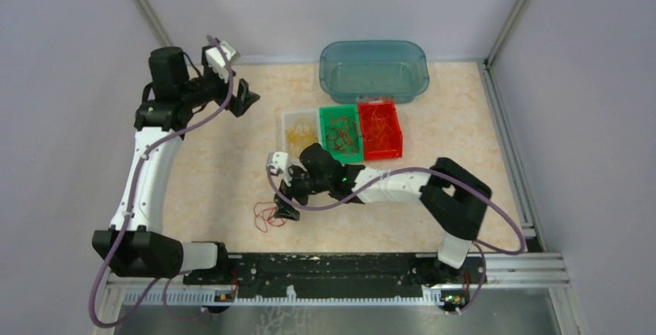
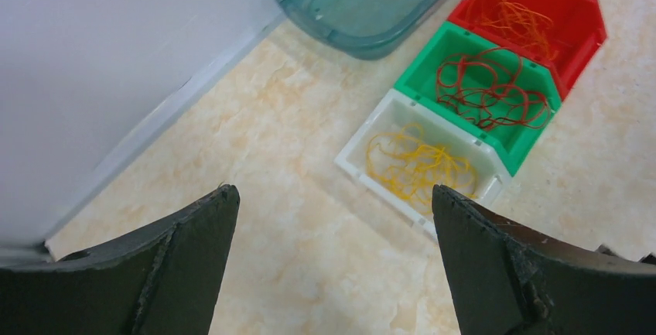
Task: Untangle the cables
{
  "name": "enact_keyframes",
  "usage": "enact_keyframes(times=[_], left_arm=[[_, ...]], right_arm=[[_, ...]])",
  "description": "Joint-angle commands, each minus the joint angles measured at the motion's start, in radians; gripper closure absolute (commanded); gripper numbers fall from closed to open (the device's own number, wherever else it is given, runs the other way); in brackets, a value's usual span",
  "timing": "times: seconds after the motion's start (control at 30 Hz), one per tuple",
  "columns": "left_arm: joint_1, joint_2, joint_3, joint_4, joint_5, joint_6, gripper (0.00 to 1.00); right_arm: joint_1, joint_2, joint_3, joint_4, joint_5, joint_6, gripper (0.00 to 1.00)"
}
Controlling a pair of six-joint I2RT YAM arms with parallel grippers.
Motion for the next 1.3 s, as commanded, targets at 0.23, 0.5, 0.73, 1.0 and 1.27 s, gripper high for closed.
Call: enact_keyframes(times=[0.23,0.5,0.73,1.0,1.27], left_arm=[[0.195,0.007,-0.020,0.026,0.037,-0.181,0.00],[0.206,-0.001,-0.094,0.072,-0.008,-0.195,0.00],[0.213,0.004,-0.120,0.098,-0.027,-0.188,0.00],[0.218,0.008,-0.135,0.102,-0.041,-0.180,0.00],[0.219,0.001,-0.156,0.107,-0.051,-0.173,0.00]], right_arm=[[0.044,0.355,0.272,-0.042,-0.100,-0.149,0.20],[0.050,0.367,0.253,-0.010,-0.060,-0.146,0.93],[0.045,0.272,0.209,0.032,0.023,-0.138,1.00],[-0.097,-0.057,0.154,0.059,-0.008,-0.008,1.00],[-0.305,-0.301,0.114,-0.111,0.175,0.030,1.00]])
